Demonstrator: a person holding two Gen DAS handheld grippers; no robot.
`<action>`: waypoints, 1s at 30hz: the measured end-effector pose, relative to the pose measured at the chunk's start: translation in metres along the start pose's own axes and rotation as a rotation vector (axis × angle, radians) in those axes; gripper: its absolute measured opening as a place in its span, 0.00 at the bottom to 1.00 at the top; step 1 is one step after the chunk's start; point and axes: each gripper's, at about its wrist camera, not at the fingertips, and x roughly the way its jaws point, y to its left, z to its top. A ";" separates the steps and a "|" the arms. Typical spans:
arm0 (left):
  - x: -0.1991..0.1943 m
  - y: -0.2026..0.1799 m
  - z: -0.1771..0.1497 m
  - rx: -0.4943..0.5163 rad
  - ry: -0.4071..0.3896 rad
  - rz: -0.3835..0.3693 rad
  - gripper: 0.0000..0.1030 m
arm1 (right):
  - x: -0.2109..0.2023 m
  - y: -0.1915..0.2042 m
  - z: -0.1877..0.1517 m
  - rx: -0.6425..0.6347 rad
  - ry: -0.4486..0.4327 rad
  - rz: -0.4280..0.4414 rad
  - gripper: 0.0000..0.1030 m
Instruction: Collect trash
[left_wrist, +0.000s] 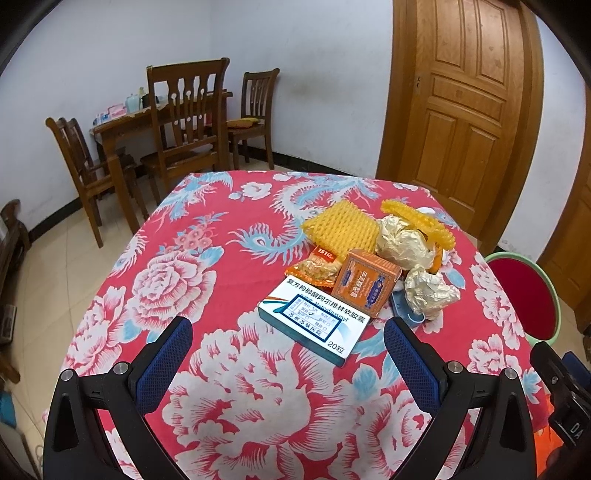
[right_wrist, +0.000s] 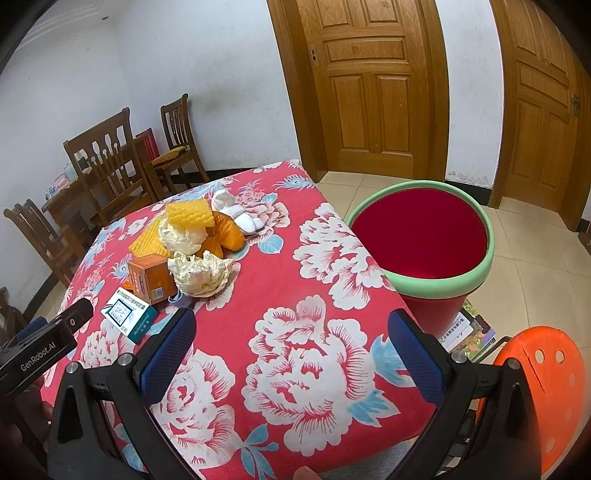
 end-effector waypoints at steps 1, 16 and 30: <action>0.000 0.000 0.000 0.000 0.001 0.000 1.00 | 0.000 0.000 0.000 0.000 0.000 0.000 0.99; 0.013 -0.001 0.001 0.001 0.041 0.008 1.00 | 0.002 -0.001 -0.001 0.001 0.005 0.001 0.99; 0.061 -0.010 0.001 -0.014 0.177 0.010 1.00 | 0.019 -0.009 -0.008 0.025 0.047 -0.005 0.99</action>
